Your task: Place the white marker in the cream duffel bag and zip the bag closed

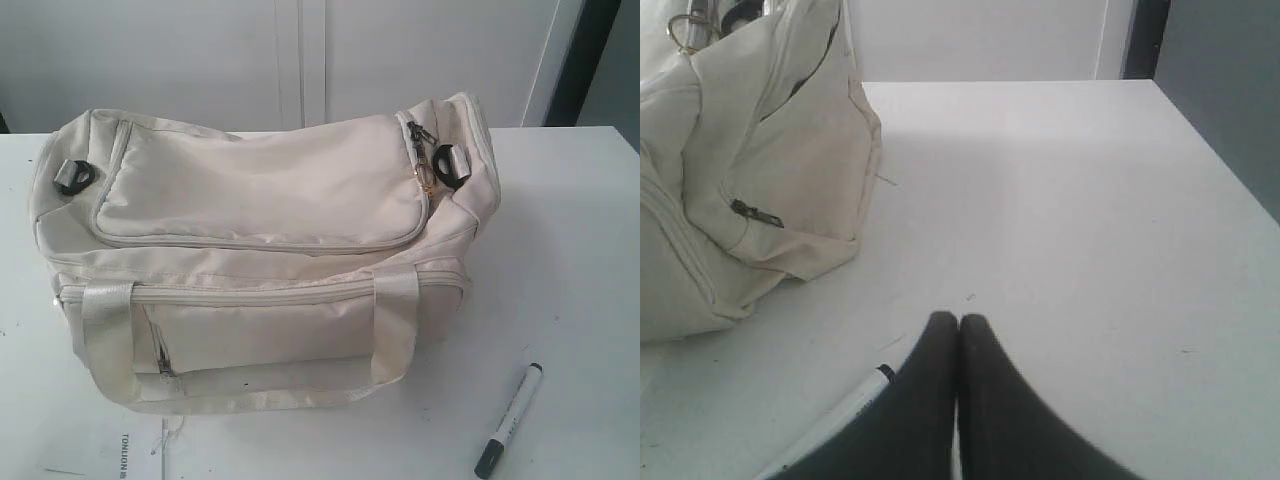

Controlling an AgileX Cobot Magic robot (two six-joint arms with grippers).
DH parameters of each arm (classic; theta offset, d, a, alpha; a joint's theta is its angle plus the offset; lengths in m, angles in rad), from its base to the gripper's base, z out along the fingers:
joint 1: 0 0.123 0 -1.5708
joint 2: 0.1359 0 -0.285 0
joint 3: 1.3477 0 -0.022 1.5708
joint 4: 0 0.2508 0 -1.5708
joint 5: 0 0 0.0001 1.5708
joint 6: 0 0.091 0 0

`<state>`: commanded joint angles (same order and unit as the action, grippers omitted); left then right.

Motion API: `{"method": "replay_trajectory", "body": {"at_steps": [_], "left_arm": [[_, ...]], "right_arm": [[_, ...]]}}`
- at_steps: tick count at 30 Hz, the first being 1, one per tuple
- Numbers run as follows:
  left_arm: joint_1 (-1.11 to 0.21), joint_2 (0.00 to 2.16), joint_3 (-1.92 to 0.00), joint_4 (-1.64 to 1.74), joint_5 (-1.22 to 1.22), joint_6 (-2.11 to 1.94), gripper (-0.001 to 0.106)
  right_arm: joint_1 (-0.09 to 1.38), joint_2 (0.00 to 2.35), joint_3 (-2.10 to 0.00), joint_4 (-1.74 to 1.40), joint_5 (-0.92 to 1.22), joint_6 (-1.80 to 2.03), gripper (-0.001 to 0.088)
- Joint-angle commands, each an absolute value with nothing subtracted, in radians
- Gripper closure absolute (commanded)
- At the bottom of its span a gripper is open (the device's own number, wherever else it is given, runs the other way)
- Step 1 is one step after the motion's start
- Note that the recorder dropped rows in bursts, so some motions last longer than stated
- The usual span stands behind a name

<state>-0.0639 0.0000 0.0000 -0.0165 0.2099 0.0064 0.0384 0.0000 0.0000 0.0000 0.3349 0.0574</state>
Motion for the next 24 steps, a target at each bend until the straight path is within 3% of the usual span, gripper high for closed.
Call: {"method": "replay_trajectory", "body": {"at_steps": [10,24], "left_arm": [[-0.064,0.000,0.000,-0.014,0.185,0.006,0.105],[-0.064,0.000,0.000,-0.014,0.146,0.006,0.105]], "right_arm": [[0.039,0.000,0.000,0.000,0.302,0.048,0.0868],[0.039,0.000,0.000,0.009,-0.126,0.233,0.0868]]}}
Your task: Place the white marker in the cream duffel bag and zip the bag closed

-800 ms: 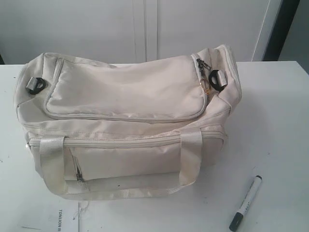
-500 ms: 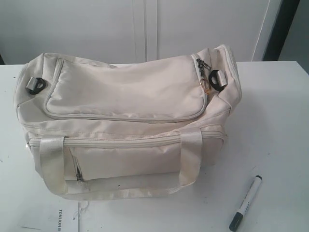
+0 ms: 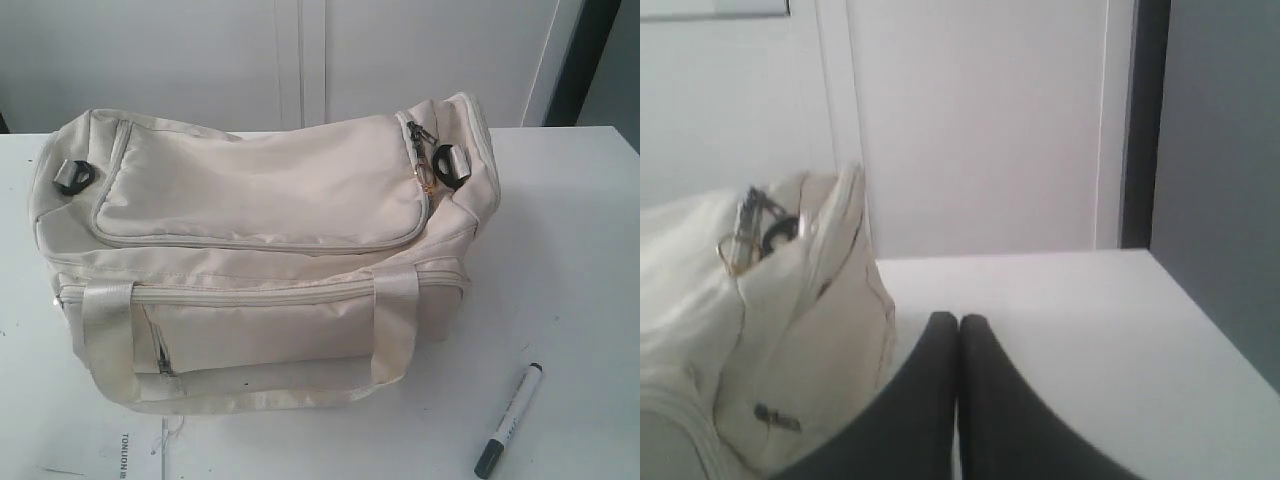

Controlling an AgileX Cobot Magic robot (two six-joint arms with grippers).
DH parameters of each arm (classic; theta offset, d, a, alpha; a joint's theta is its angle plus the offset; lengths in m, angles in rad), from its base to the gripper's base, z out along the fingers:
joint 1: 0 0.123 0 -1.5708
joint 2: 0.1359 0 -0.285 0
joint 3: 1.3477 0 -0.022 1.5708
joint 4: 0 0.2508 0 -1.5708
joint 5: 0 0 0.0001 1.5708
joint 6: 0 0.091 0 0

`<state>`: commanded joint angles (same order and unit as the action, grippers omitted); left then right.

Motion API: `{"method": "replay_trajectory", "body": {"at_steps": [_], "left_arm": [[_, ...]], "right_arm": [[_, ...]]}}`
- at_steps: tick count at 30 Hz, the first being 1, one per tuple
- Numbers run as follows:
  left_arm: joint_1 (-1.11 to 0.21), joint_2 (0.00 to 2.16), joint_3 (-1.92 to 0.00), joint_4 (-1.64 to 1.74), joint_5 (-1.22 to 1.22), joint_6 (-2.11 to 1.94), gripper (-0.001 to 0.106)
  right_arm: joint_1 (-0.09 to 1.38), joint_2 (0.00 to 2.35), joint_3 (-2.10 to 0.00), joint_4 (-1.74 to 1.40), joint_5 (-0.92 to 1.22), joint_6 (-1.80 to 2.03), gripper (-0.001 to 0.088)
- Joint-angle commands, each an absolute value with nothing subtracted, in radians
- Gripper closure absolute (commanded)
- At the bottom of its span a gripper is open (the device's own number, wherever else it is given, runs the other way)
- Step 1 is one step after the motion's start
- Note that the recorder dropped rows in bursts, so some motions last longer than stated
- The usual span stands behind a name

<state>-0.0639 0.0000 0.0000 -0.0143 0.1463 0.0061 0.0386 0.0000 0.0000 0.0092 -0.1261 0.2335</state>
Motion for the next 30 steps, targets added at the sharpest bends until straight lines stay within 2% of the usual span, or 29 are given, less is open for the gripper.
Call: {"method": "replay_trajectory", "body": {"at_steps": [3,8,11,20,30], "left_arm": [[-0.064,0.000,0.000,-0.014,0.148,0.006,0.105],[-0.064,0.000,0.000,-0.025,0.148,-0.008,0.105],[-0.064,0.000,0.000,-0.050,0.148,-0.008,0.105],[-0.064,0.000,0.000,-0.149,0.133,-0.080,0.105],[-0.064,0.000,0.000,-0.149,0.153,-0.117,0.105]], "right_arm": [[0.039,0.000,0.000,0.000,-0.172,0.425,0.0868],[0.039,0.000,-0.034,0.000,-0.243,0.430,0.0868],[0.039,0.030,-0.140,0.000,-0.173,0.369,0.0868],[0.039,0.414,-0.448,-0.083,0.077,0.328,0.0868],[0.039,0.665,-0.660,-0.028,0.353,0.131,0.0868]]}}
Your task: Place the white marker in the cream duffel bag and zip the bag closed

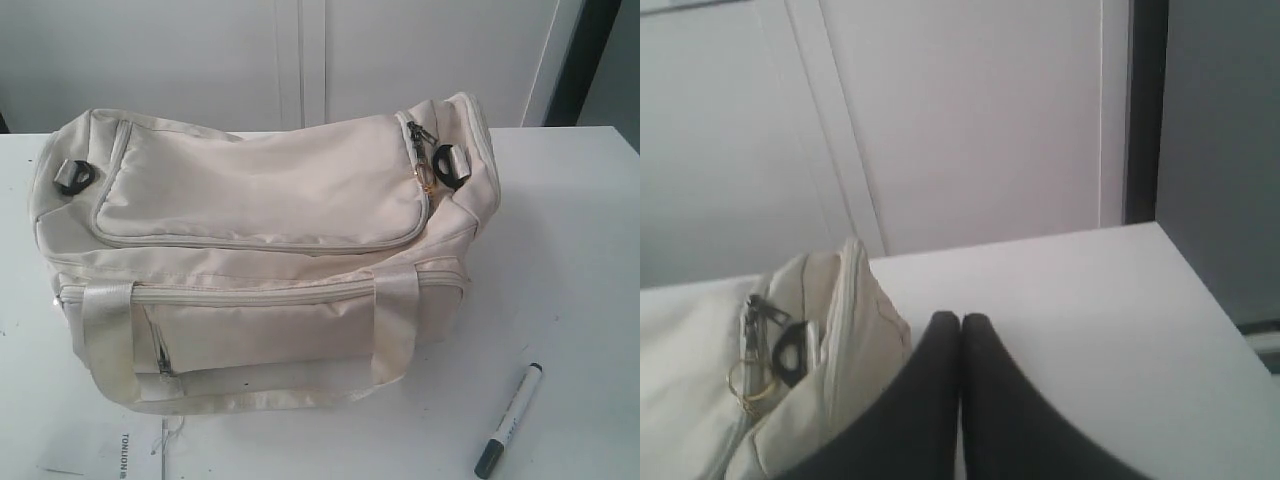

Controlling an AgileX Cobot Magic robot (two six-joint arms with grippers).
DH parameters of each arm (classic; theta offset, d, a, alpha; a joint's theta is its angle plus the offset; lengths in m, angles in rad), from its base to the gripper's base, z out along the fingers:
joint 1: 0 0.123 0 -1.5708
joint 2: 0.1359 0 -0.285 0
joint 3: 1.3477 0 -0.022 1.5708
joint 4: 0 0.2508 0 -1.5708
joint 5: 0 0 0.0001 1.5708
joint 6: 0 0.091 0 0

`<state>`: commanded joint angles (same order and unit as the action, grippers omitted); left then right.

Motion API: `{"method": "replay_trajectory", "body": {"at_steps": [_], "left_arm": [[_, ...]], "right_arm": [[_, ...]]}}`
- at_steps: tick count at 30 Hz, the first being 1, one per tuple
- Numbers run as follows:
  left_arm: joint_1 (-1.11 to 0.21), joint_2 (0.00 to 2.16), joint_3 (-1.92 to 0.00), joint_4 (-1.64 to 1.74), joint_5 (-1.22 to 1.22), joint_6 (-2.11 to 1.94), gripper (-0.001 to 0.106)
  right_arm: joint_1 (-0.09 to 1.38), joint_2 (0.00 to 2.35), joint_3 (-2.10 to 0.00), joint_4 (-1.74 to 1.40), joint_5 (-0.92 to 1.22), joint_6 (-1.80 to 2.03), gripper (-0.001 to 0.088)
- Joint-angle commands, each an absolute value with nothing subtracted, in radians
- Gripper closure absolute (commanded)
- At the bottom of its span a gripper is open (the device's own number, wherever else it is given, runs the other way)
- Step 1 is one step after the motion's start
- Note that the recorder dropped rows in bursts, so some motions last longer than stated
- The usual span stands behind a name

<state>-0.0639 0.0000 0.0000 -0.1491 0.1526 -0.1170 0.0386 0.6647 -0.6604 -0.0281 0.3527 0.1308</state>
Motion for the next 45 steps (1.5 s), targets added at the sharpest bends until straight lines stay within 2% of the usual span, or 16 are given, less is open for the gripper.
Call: {"method": "replay_trajectory", "body": {"at_steps": [10,18,21,24,29,31,36,45], "left_arm": [[-0.064,0.000,0.000,-0.149,0.151,-0.117,0.105],[-0.064,0.000,0.000,-0.149,0.151,-0.117,0.105],[-0.064,0.000,0.000,-0.149,0.151,-0.117,0.105],[-0.064,0.000,0.000,-0.149,0.151,-0.122,0.105],[-0.064,0.000,0.000,-0.149,0.153,-0.128,0.105],[-0.064,0.000,0.000,-0.149,0.153,-0.128,0.105],[-0.064,0.000,0.000,-0.149,0.153,-0.143,0.105],[-0.064,0.000,0.000,-0.149,0.153,-0.165,0.105]], "right_arm": [[0.039,0.939,-0.878,0.340,0.638,-0.272,0.0868],[0.039,1.125,-1.024,0.422,0.721,-0.324,0.0857],[0.039,1.181,-1.069,0.472,0.748,-0.367,0.0763],[0.039,1.241,-1.110,0.515,0.745,-0.396,0.0611],[0.039,1.342,-1.175,0.535,0.733,-0.426,0.0274],[0.039,1.384,-1.199,0.535,0.733,-0.426,0.0187],[0.039,1.478,-1.247,0.535,0.702,-0.426,0.0173],[0.039,1.633,-1.364,0.554,0.692,-0.424,0.0200]]}}
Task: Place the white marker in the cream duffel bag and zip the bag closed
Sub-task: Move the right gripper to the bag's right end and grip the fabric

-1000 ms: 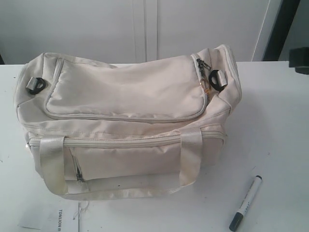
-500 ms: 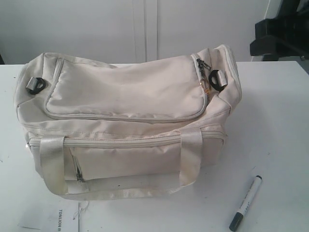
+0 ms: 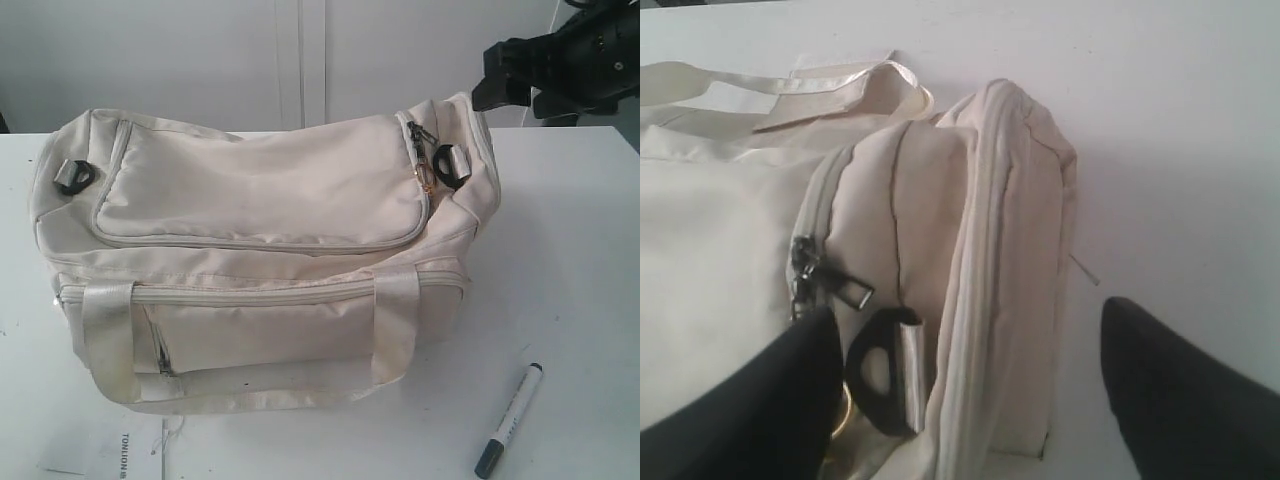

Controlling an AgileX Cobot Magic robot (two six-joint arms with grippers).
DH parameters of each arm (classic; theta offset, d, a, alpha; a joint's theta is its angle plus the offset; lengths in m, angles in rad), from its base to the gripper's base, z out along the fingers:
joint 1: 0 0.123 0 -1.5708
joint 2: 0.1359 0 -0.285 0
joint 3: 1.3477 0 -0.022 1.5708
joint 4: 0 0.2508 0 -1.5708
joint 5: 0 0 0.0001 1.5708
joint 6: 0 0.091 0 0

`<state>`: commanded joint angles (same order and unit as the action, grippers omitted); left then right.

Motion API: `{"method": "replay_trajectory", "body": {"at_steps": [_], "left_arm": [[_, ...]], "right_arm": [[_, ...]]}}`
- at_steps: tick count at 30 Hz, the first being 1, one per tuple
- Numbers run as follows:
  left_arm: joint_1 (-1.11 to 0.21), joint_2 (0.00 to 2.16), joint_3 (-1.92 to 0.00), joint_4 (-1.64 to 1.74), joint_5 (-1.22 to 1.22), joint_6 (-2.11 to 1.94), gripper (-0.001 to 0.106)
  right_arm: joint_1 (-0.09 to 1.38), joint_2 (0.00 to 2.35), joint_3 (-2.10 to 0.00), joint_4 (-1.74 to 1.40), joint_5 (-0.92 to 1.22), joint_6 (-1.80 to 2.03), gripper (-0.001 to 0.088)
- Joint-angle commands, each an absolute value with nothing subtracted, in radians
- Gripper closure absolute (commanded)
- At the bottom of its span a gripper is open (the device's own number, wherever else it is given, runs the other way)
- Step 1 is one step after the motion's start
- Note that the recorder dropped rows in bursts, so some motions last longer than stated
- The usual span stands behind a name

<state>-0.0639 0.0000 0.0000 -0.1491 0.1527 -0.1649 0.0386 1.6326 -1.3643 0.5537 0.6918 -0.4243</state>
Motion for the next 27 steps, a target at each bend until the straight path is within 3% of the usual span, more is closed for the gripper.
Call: {"method": "replay_trajectory", "body": {"at_steps": [18,21,24,25,26,27], "left_arm": [[-0.064,0.000,0.000,-0.149,0.155,-0.165,0.105],[-0.064,0.000,0.000,-0.149,0.155,-0.165,0.105],[-0.064,0.000,0.000,-0.149,0.155,-0.165,0.105],[-0.064,0.000,0.000,-0.149,0.152,-0.165,0.105],[-0.064,0.000,0.000,-0.149,0.150,-0.165,0.105],[-0.064,0.000,0.000,-0.149,0.150,-0.165,0.105]], "right_arm": [[0.039,1.829,-1.489,0.637,0.691,-0.424,0.0262],[0.039,1.841,-1.489,0.637,0.691,-0.424,0.0383],[0.039,1.843,-1.489,0.637,0.689,-0.429,0.0665],[0.039,1.843,-1.489,0.639,0.689,-0.447,0.0811],[0.039,1.843,-1.489,0.639,0.689,-0.454,0.0866],[0.039,1.843,-1.489,0.639,0.689,-0.454,0.0867]]}}
